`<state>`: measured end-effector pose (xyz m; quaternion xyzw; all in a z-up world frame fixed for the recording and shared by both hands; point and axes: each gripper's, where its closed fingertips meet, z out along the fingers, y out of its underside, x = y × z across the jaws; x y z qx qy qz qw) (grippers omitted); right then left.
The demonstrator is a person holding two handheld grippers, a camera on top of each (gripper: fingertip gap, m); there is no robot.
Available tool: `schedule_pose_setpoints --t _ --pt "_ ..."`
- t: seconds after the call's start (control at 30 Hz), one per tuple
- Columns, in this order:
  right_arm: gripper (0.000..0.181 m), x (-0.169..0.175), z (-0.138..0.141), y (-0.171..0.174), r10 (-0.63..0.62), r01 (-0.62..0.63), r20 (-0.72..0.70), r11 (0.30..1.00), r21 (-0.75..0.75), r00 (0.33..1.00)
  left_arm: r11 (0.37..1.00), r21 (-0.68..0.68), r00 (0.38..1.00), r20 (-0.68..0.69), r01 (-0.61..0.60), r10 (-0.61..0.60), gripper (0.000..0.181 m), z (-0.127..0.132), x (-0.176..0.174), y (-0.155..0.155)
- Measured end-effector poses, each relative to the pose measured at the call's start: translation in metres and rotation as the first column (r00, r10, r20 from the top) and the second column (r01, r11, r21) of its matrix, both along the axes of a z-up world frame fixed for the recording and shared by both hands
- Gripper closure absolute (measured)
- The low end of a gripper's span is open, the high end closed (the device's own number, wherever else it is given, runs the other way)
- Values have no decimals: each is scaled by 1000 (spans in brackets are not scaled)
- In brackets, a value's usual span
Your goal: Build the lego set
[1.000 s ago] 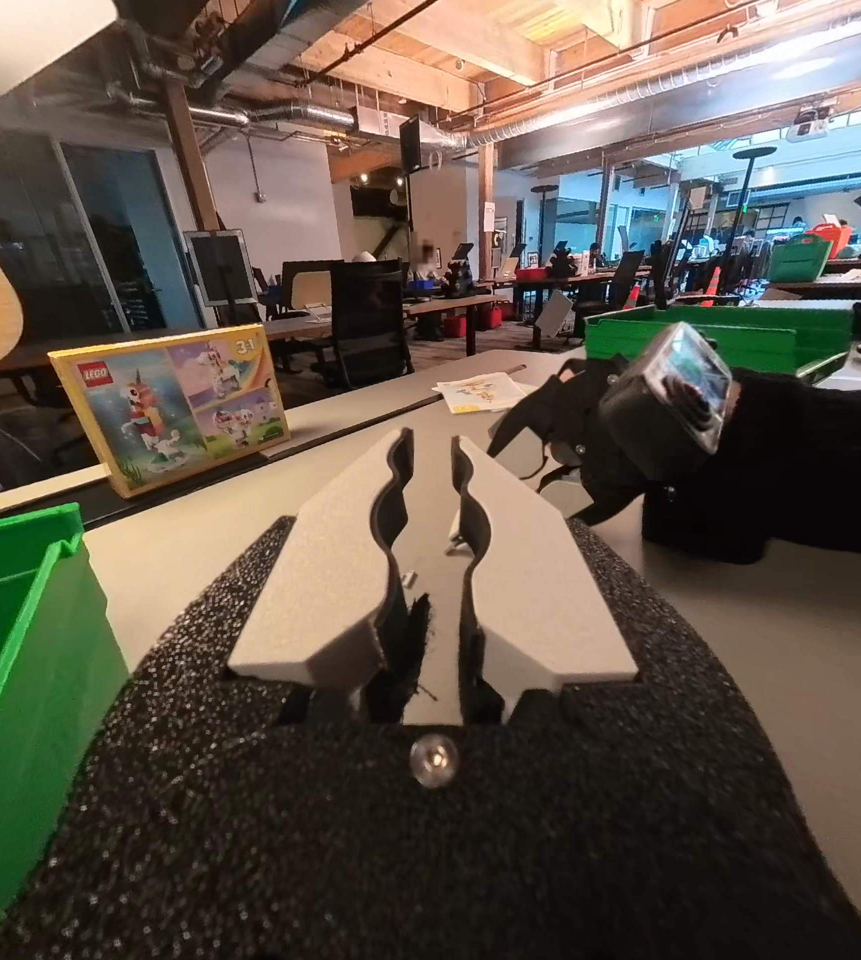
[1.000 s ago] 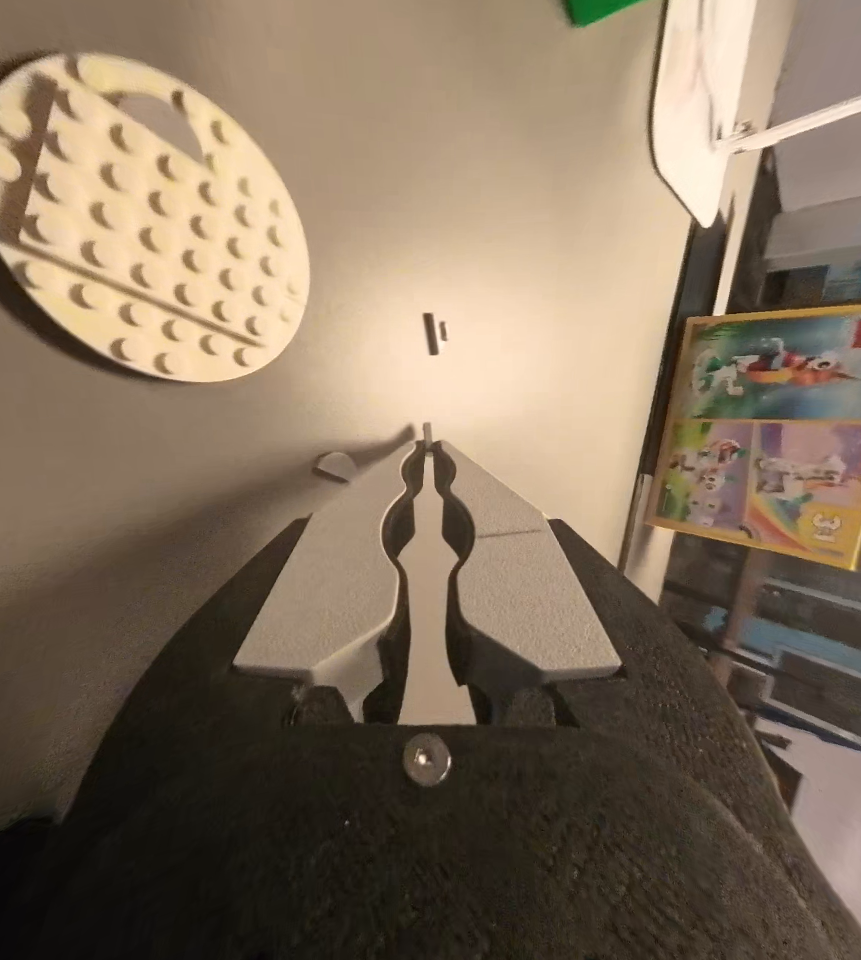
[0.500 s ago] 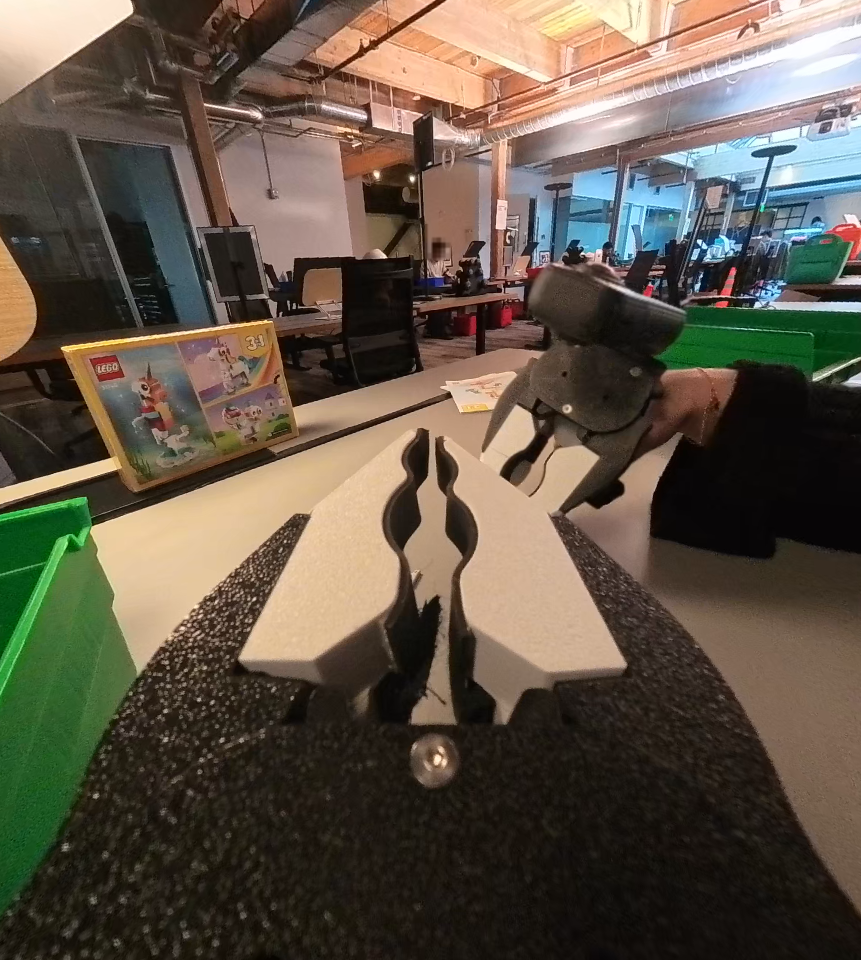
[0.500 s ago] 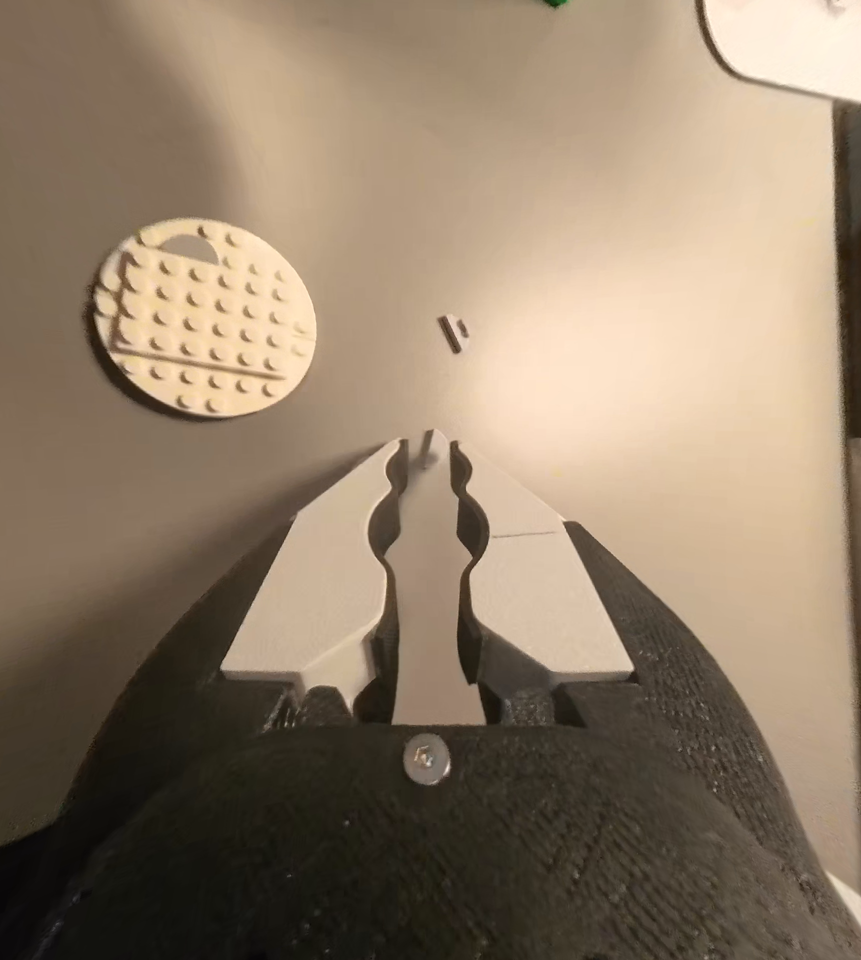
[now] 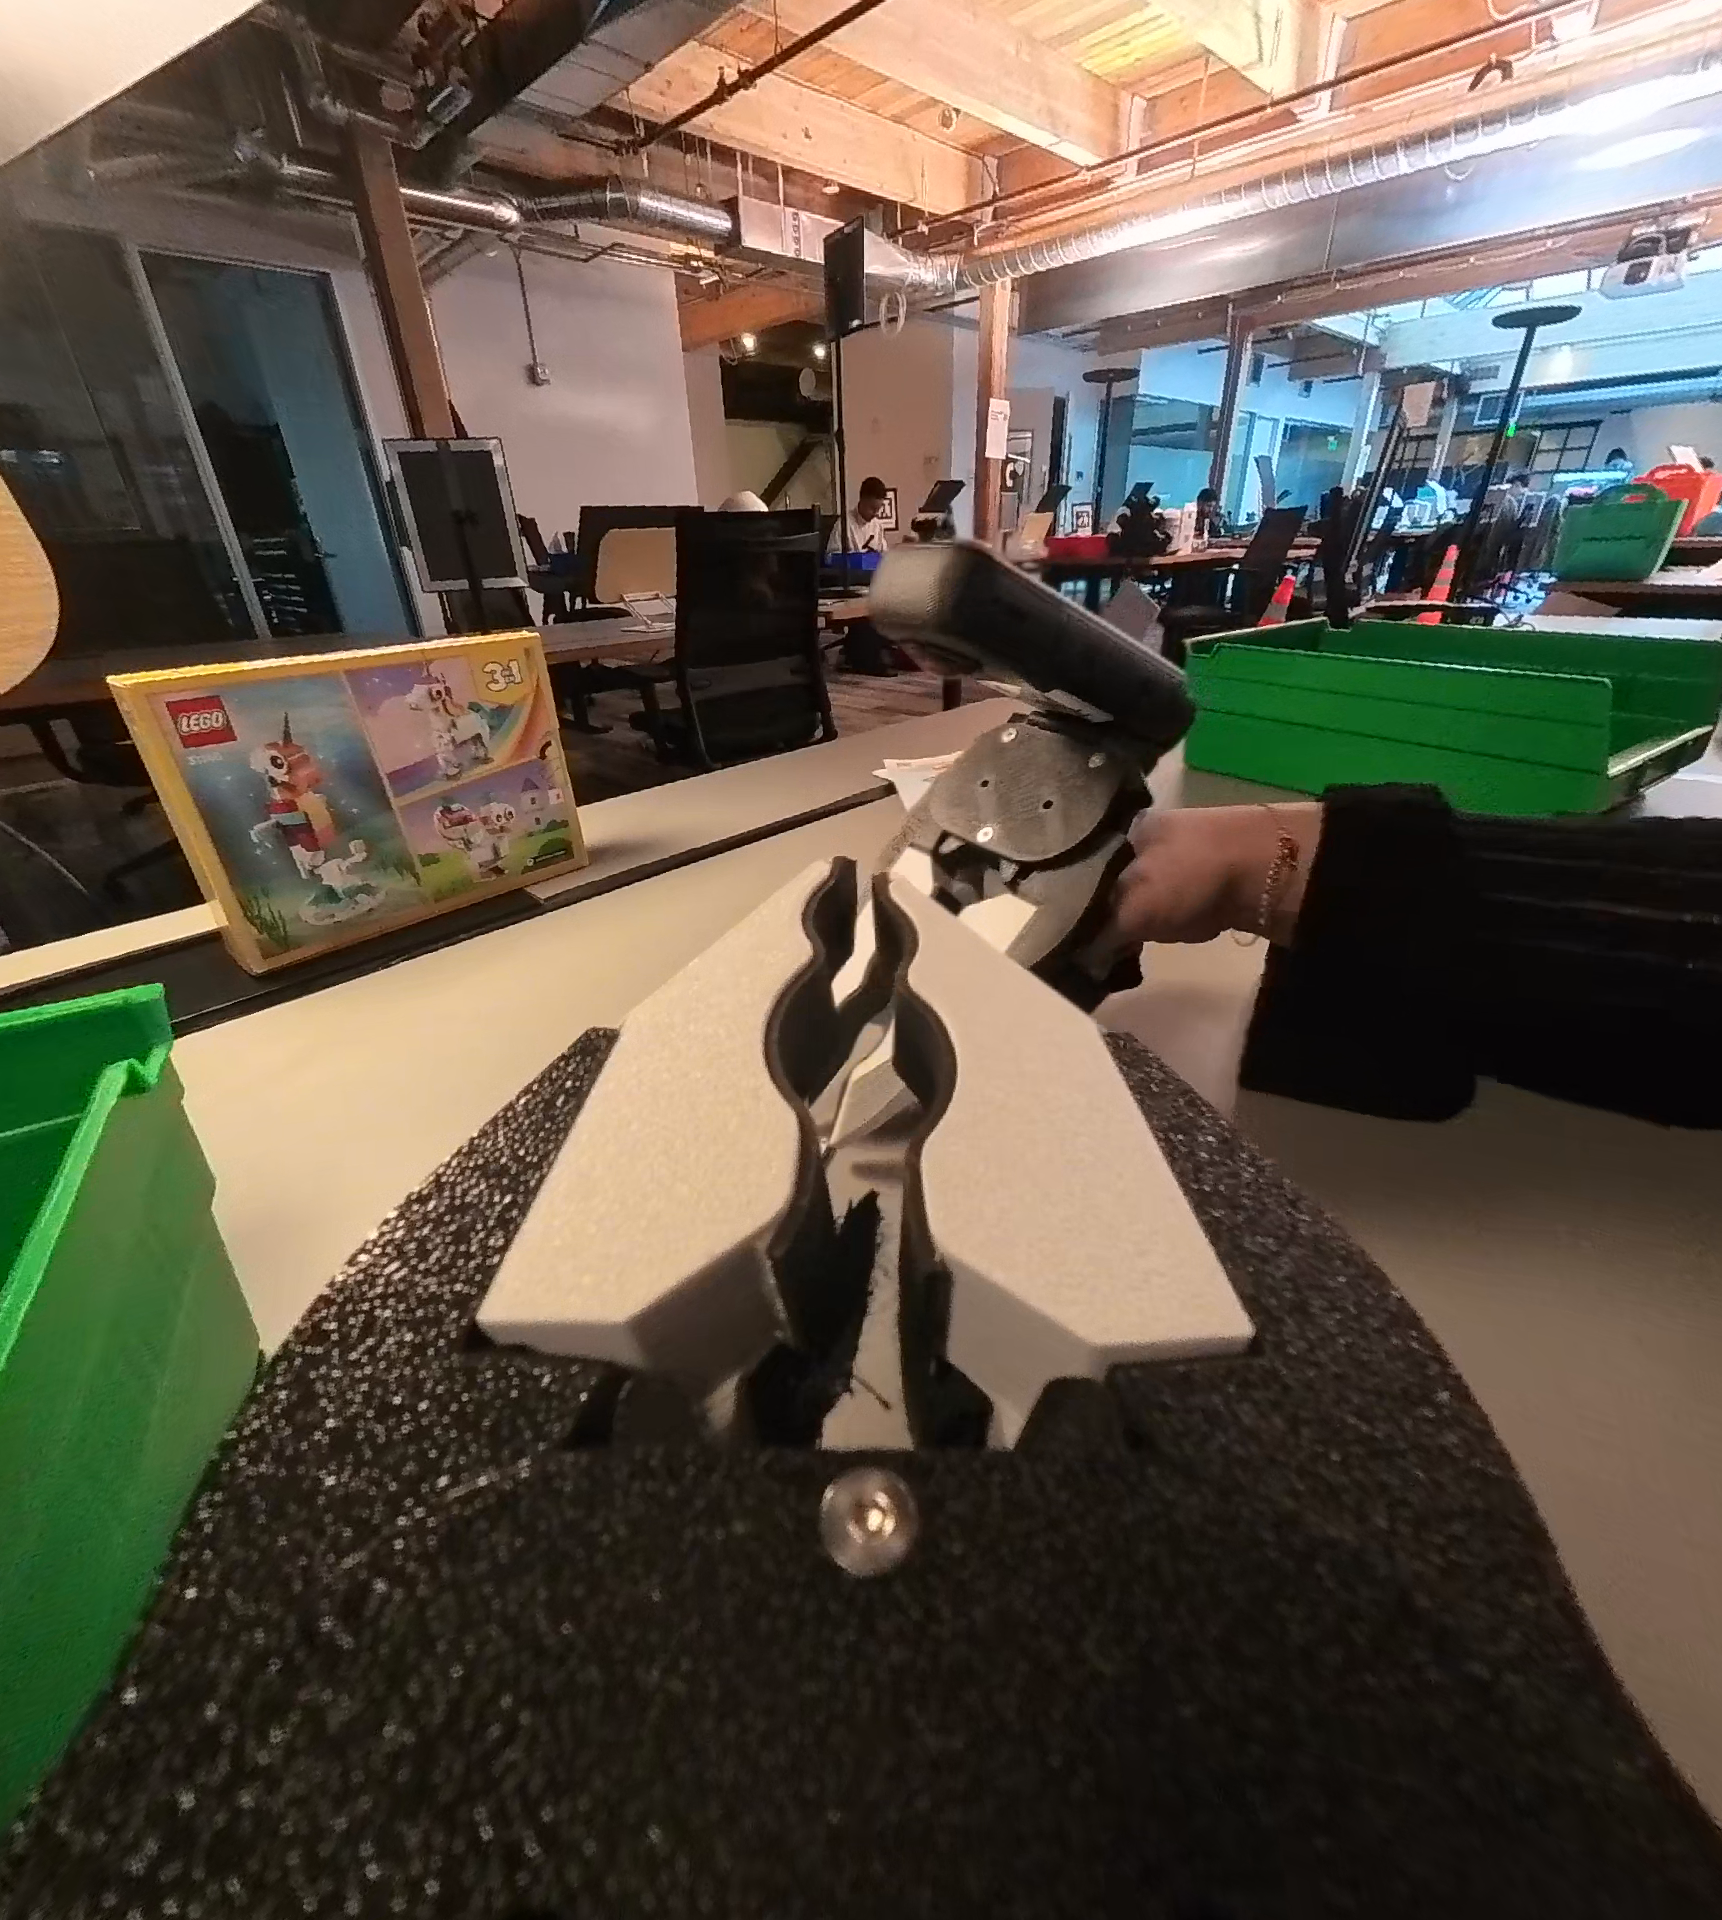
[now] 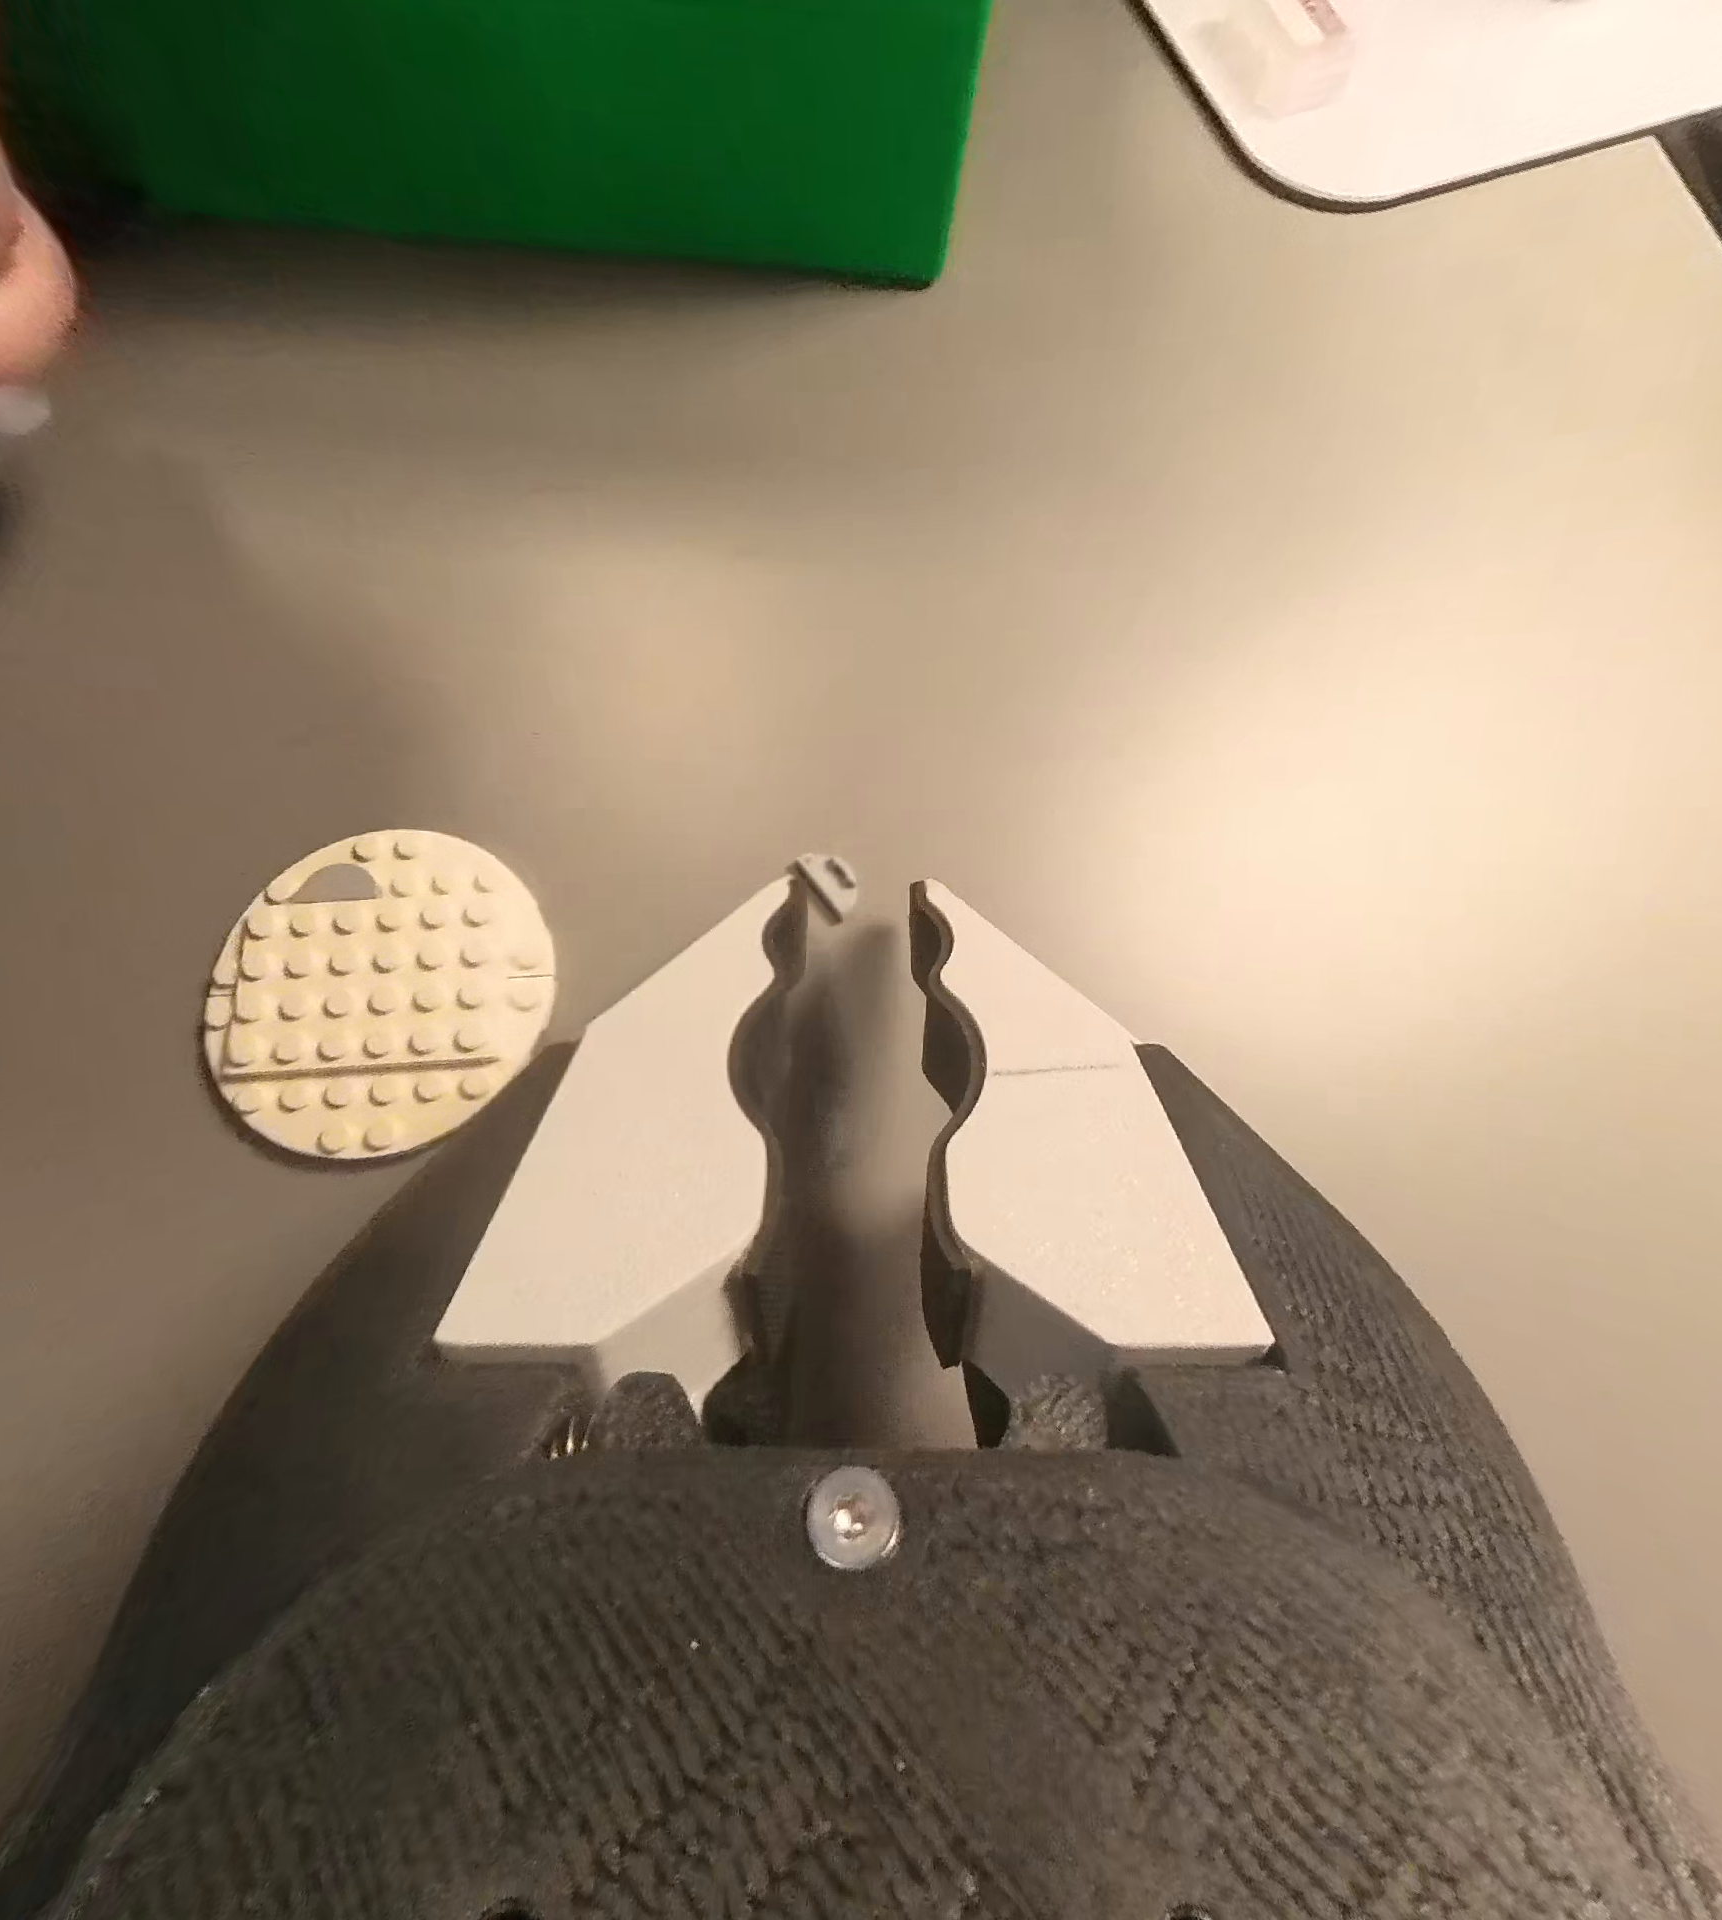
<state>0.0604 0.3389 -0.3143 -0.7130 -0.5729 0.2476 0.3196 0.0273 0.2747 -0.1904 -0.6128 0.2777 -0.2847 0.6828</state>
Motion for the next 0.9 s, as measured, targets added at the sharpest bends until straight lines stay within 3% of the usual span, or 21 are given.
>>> schedule_pose_setpoints --t 0.03,0.23,0.4,0.53,0.7,0.9 --pt "163 -1 -1 0 7 -7 7 1000 -12 1000 1000 -2 1000 0 1 -1 181 0 0 0" --pt "166 -3 -6 -2 45 -44 22 998 -52 999 1000 -7 1000 14 6 -6 181 1 -1 0" --pt "179 -3 -6 -3 64 -64 11 998 -19 998 999 -38 1000 4 21 -21 181 -8 -1 4" --pt "180 -7 3 -6 107 -106 -7 990 88 994 992 -127 1000 13 26 -24 177 -20 -2 11" --pt "180 -19 44 -24 234 -192 -112 934 300 966 957 -290 1000 26 15 -7 160 -39 -3 20" --pt "181 -26 81 -44 336 -245 -72 800 548 939 856 -467 958 269 223 -103 149 -40 7 14"
